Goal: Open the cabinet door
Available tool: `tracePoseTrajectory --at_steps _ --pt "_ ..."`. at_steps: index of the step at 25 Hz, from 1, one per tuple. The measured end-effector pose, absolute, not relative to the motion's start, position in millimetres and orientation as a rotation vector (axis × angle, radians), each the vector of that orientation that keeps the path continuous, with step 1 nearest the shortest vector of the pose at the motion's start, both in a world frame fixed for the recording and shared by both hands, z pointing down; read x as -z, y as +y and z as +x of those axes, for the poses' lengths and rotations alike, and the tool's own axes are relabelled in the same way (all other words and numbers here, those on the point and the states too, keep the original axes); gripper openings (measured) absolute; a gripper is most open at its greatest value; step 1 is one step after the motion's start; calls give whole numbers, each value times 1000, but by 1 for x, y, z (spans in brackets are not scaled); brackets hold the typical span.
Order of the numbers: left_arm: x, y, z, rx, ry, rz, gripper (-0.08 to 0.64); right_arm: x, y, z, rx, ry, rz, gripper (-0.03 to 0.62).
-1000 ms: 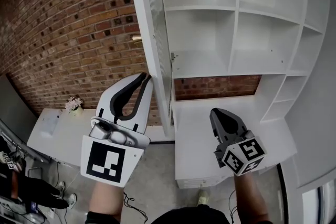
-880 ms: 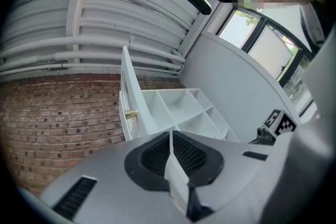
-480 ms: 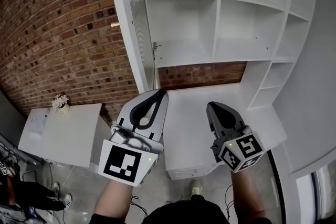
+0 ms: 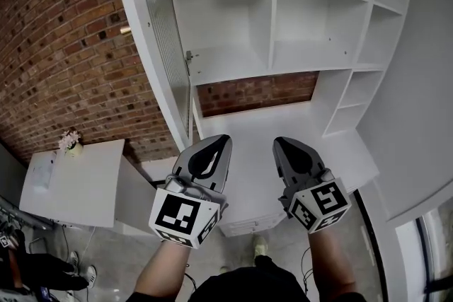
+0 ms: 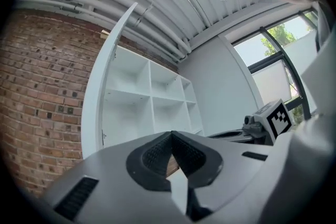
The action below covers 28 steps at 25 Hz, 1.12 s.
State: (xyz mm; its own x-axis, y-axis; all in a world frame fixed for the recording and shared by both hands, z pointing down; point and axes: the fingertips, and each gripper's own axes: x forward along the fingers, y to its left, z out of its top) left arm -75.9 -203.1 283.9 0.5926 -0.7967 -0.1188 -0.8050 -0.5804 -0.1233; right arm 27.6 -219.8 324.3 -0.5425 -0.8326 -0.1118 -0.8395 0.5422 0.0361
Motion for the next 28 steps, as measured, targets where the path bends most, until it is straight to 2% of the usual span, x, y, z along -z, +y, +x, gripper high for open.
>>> tracePoseTrajectory --at_steps 16,28 --pt "-350 -230 -72 -52 1462 -2740 6 -353 -230 37 -111 2707 -1526 3" --pt "-361 -237 -72 -42 1501 -2748 6 -362 -242 38 -93 2725 -1549 3"
